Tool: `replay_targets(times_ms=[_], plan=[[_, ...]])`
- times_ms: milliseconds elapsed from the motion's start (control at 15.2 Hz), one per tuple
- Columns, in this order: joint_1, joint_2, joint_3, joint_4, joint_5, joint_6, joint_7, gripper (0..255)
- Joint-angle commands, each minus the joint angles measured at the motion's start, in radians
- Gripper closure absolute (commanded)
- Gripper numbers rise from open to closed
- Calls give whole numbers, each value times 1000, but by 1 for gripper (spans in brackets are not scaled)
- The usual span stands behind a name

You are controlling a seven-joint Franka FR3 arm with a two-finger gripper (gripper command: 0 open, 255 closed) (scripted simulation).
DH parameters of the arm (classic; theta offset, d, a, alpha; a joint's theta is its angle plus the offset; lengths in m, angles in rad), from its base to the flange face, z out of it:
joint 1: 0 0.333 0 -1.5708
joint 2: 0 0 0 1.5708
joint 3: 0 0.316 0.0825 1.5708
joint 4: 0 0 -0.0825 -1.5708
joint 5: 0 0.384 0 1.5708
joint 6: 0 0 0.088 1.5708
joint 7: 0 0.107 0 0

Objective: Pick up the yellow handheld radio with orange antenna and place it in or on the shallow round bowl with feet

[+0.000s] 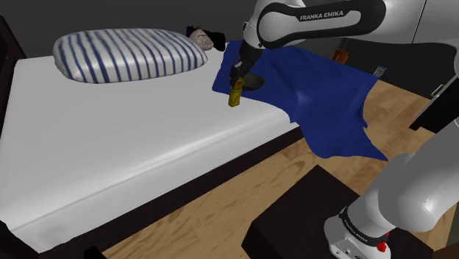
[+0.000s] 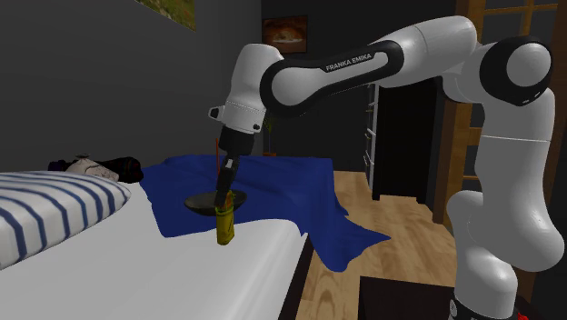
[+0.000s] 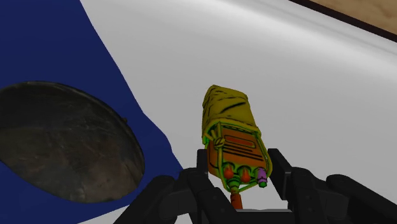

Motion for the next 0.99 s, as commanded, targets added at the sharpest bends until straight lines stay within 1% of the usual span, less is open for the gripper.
replay_targets(times_ms=[0,924], plan=[[0,0,0,0,0,0,0,255],[-1,0,-1,188,-3,-188,5,255]])
